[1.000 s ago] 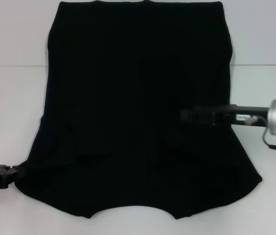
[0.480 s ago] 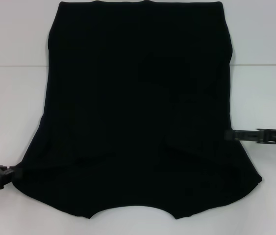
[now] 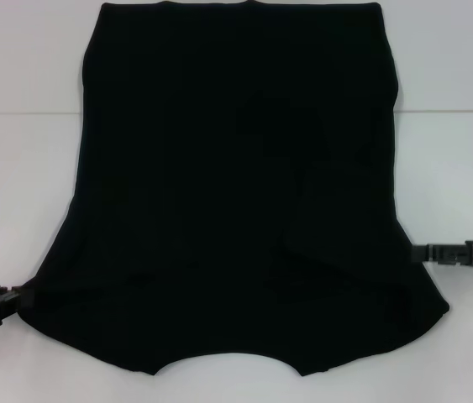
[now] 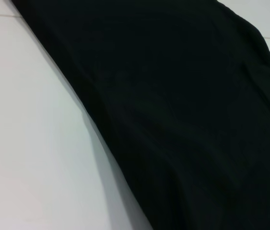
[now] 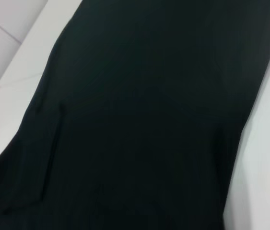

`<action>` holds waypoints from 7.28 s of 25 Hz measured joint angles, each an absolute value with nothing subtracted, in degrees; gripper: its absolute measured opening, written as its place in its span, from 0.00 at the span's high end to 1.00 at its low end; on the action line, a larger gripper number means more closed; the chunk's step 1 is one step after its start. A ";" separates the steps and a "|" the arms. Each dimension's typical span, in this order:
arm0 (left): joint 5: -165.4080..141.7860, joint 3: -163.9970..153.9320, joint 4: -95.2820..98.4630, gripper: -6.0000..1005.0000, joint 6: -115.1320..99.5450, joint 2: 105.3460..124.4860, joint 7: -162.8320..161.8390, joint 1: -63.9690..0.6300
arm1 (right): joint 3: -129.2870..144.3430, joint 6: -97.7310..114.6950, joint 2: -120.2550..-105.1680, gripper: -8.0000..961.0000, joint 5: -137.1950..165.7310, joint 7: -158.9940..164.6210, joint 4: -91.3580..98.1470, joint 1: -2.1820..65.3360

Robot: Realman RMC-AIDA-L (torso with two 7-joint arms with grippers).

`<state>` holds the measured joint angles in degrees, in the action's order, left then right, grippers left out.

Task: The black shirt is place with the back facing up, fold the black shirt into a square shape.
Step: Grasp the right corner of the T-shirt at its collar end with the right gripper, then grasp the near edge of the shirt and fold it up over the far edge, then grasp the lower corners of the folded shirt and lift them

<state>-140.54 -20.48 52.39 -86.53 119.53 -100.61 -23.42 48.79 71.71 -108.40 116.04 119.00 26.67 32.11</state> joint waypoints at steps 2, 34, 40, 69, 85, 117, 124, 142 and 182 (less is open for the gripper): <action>-140.54 -20.47 52.39 0.97 -86.57 119.53 -100.57 -23.43 | 48.83 72.03 -108.76 0.14 117.40 119.48 26.66 32.33; -140.89 -19.78 52.02 0.97 -86.92 119.53 -100.45 -23.38 | 48.50 76.22 -110.33 0.65 122.60 119.48 27.14 32.38; -140.88 -19.78 52.03 0.97 -86.87 119.53 -100.45 -23.33 | 48.22 76.49 -110.38 0.78 122.46 118.85 27.23 31.77; -141.77 -13.26 55.52 0.97 -111.54 120.03 -100.53 -17.45 | 36.09 95.73 -107.48 0.92 122.74 102.88 31.94 15.03; -141.06 -12.40 46.49 0.97 -102.93 115.49 -104.69 -32.01 | 27.15 95.11 -106.78 0.92 122.67 103.58 31.47 24.74; -140.61 -21.18 26.13 0.97 -50.35 111.98 -105.61 -52.83 | 31.04 40.06 -111.05 0.92 122.59 108.86 17.89 49.56; -140.72 -24.08 24.26 0.97 -46.57 112.91 -105.53 -53.12 | 31.84 37.92 -112.87 0.92 122.38 108.89 17.77 49.61; -141.15 -28.74 24.94 0.57 -41.54 115.18 -107.43 -51.92 | 31.23 38.52 -115.16 0.57 120.12 108.57 21.92 47.88; -140.95 -33.84 42.64 0.15 -69.20 119.33 -123.29 -36.72 | 31.20 61.02 -112.05 0.19 113.00 108.20 27.27 39.32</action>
